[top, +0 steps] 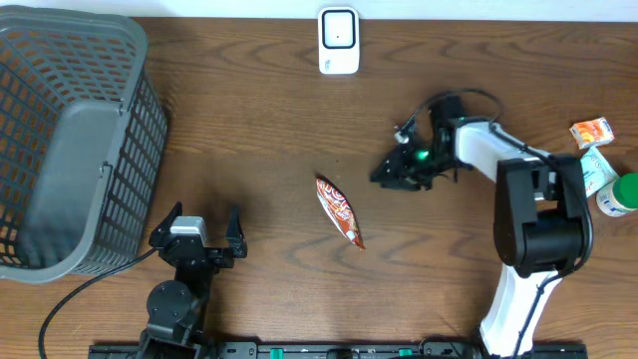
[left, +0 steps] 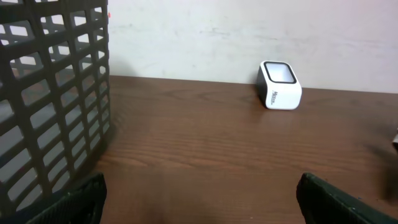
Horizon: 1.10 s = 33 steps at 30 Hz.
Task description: Scan the item barcode
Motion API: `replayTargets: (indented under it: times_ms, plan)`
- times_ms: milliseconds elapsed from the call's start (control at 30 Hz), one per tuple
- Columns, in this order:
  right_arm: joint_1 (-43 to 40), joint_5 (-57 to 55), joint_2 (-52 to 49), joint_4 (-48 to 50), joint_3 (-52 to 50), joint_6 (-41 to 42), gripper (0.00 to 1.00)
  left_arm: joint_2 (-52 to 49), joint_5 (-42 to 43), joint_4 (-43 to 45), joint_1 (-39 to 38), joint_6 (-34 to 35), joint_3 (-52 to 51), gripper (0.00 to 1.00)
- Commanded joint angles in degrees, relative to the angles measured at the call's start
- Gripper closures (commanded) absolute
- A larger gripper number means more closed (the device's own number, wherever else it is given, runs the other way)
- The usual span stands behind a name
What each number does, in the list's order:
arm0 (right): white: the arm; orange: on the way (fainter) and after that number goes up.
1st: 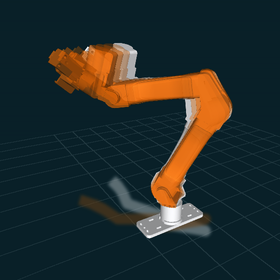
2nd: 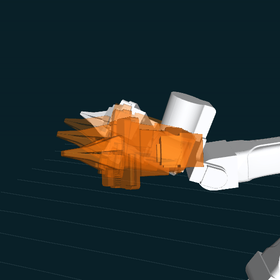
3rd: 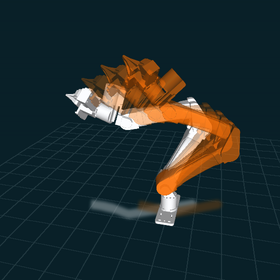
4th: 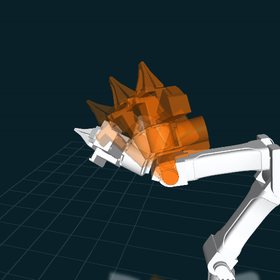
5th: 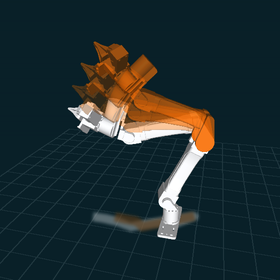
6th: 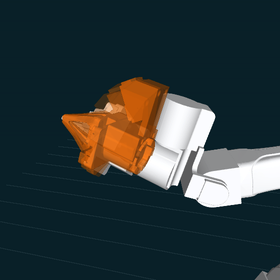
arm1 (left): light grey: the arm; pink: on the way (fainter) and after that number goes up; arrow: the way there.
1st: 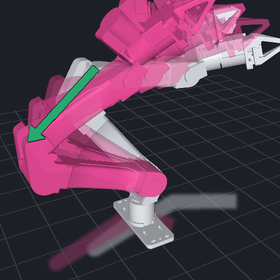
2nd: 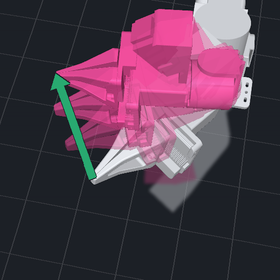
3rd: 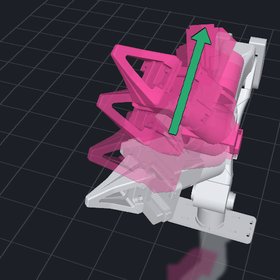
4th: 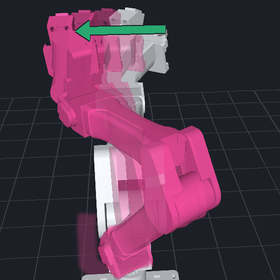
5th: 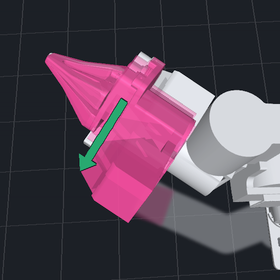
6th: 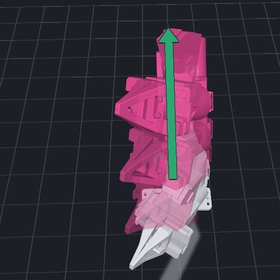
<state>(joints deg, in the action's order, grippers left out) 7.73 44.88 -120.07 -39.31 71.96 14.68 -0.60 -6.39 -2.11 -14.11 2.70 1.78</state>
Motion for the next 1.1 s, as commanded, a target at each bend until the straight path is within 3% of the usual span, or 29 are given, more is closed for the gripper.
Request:
replayTargets:
  times_ms: [0,67,100,133,267,567,1067]
  plan:
    - [2.0,-20.0,2.8,-5.4,3.2,-1.7,0.72,0.4,-1.1,-1.2,-0.2,-0.7,-1.6,0.02]
    - [3.5,-20.0,6.3,-7.5,4.5,-2.6,0.75,0.4,-1.1,-1.2,-0.2,-0.7,-1.6,0.02]
    - [5.8,-20.0,10.3,-9.0,4.8,-2.6,0.94,0.4,-1.1,-1.2,-0.2,-0.7,-1.6,0.02]
    - [7.1,-20.7,12.1,-9.7,4.8,-2.5,0.99,0.4,-1.1,-1.2,-0.2,-0.7,-1.6,0.02]
    - [14.8,-26.6,16.0,-12.0,4.7,-2.5,0.99,0.4,-1.1,-1.2,-0.2,-0.7,-1.6,0.02]
    - [33.4,-39.1,11.7,-8.5,4.4,-2.2,0.99,0.4,-1.1,-1.2,-0.2,-0.7,-1.6,0.02]
    - [39.6,-56.3,4.9,-9.7,4.4,-1.4,0.99,0.4,-1.1,-1.2,-0.2,-0.7,-1.6,0.02]
